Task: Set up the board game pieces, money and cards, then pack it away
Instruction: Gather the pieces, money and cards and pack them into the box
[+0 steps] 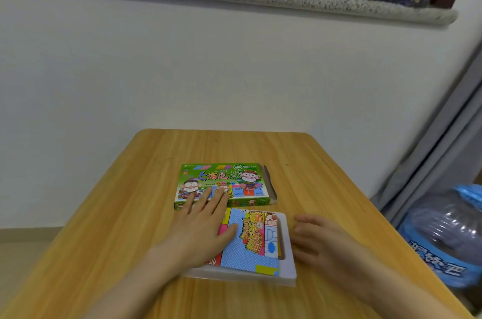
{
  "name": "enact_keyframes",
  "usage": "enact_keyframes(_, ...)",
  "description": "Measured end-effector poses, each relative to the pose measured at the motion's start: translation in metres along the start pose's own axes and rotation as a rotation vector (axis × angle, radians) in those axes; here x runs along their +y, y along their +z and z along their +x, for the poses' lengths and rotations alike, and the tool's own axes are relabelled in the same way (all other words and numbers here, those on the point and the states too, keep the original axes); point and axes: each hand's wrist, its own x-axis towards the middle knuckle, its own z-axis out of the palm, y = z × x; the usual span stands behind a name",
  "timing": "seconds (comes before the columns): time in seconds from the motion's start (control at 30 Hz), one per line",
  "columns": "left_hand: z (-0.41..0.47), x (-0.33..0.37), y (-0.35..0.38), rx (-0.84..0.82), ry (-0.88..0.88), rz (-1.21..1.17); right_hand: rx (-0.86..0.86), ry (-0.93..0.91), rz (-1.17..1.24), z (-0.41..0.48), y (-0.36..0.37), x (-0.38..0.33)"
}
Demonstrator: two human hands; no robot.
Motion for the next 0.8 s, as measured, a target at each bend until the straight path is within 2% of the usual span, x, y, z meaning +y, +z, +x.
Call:
enact_keyframes(0.1,-0.001,0.004,0.000,0.018,-0.025,-0.008,-0.039,0.086,0.124,-0.007,0.008,-0.007)
enact_keyframes(0.23,0.000,0.005,0.001,0.028,-0.052,-0.041,-0.024,0.143,0.099,0.001,0.010,-0.011)
enact_keyframes(0.4,0.000,0.005,0.002,0.067,-0.065,-0.079,-0.085,0.059,-0.092,0.007,0.019,-0.003)
enact_keyframes(0.7,-0.001,0.004,0.003,0.089,-0.076,-0.093,-0.193,0.053,-0.005,0.013,0.038,0.010)
enact_keyframes(0.8,-0.002,0.004,0.003,0.085,-0.074,-0.088,-0.145,0.030,-0.056,0.018,0.040,0.014)
